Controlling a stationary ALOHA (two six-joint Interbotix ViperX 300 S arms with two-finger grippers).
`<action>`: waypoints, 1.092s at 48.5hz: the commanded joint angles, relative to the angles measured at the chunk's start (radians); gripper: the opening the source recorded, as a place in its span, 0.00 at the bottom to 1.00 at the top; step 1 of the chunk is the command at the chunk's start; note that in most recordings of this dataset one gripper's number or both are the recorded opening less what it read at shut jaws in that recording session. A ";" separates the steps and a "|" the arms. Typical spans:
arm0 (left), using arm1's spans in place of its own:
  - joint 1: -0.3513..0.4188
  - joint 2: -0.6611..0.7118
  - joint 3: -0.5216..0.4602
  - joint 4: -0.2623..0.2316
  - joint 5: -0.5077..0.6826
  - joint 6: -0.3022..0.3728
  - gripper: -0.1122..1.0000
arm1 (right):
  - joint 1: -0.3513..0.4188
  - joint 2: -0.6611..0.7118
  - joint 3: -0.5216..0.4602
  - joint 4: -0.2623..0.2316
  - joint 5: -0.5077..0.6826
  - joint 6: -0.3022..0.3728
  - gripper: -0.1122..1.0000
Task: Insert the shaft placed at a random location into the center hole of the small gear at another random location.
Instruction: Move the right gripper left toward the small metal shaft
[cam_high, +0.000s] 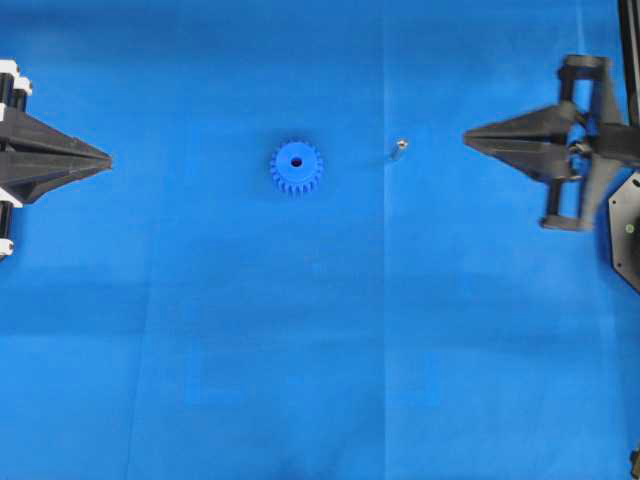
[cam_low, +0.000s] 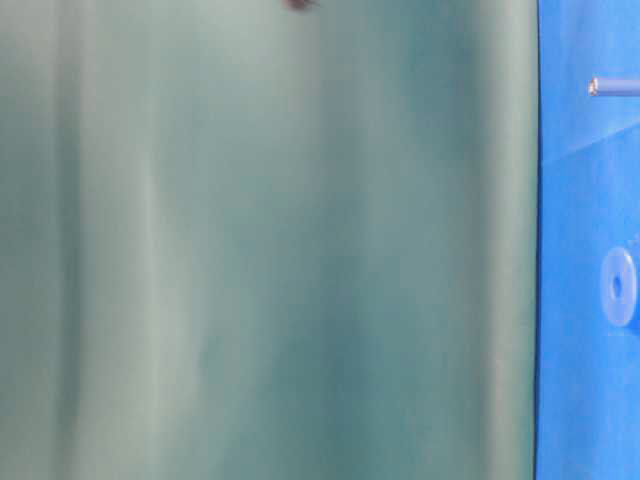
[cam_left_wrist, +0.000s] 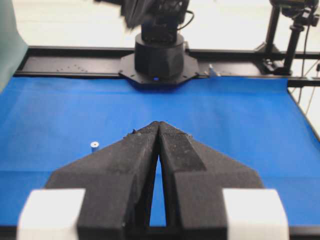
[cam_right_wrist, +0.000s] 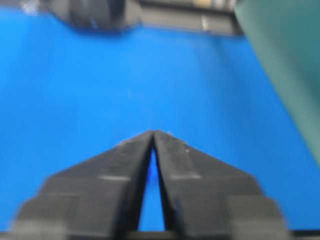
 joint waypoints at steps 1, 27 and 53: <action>-0.003 0.008 -0.012 0.000 -0.006 -0.002 0.10 | -0.021 0.081 -0.025 0.015 -0.043 0.000 0.24; -0.003 0.005 -0.006 0.000 -0.006 -0.003 0.10 | -0.092 0.561 -0.069 0.106 -0.253 0.000 0.80; 0.006 0.003 -0.003 0.000 0.000 -0.002 0.10 | -0.084 0.710 -0.091 0.144 -0.313 0.000 0.71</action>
